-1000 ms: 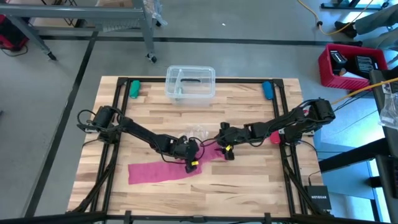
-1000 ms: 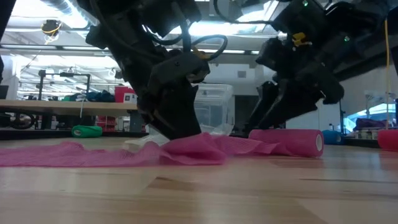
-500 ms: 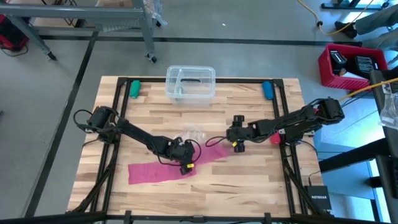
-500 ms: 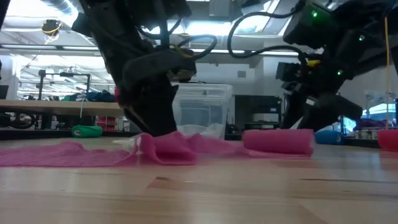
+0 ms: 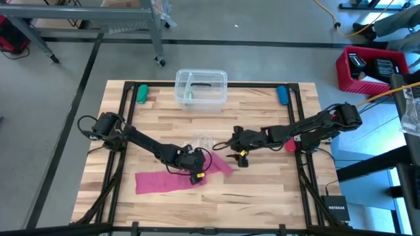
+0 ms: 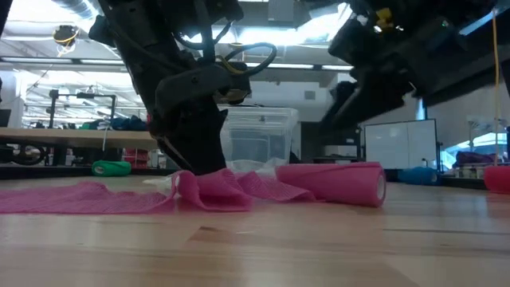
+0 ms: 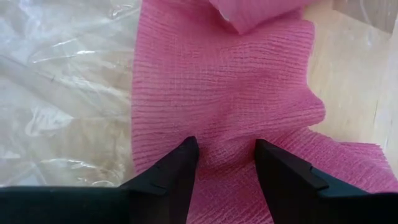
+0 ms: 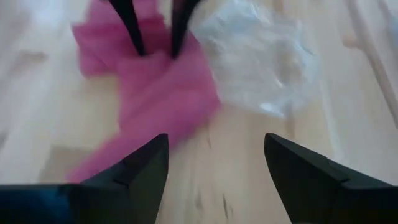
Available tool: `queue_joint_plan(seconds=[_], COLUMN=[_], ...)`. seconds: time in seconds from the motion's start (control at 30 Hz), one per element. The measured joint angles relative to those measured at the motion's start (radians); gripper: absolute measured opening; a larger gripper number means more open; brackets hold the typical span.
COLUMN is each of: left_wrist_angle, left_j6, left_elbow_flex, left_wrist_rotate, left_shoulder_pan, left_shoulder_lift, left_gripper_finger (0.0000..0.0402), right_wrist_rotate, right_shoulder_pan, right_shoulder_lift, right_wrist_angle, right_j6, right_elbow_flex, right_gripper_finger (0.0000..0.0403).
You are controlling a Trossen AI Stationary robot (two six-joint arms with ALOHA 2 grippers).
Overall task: Roll bandage
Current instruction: Roll the pink bandage
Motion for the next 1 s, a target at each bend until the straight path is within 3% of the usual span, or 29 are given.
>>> queue_joint_plan(seconds=[0.43, 0.77, 1.0], left_wrist_angle=[0.003, 0.004, 0.004], left_j6=[0.004, 0.004, 0.005], left_elbow_flex=[-0.001, -0.001, -0.001], left_wrist_rotate=[-0.025, -0.03, -0.031], left_shoulder_pan=[0.0, 0.0, 0.0], left_shoulder_lift=[0.001, 0.001, 0.001], left_gripper_finger=[0.0158, 0.0158, 0.0158], right_wrist_rotate=[-0.041, -0.021, 0.019], right_shoulder_pan=[0.111, 0.116, 0.129], right_shoulder_lift=[0.073, 0.148, 0.166], right_wrist_angle=[0.041, 0.088, 0.198], right_j6=[0.034, 0.151, 0.127], right_elbow_flex=[0.0, 0.0, 0.0], right_gripper_finger=[0.0264, 0.0264, 0.0264])
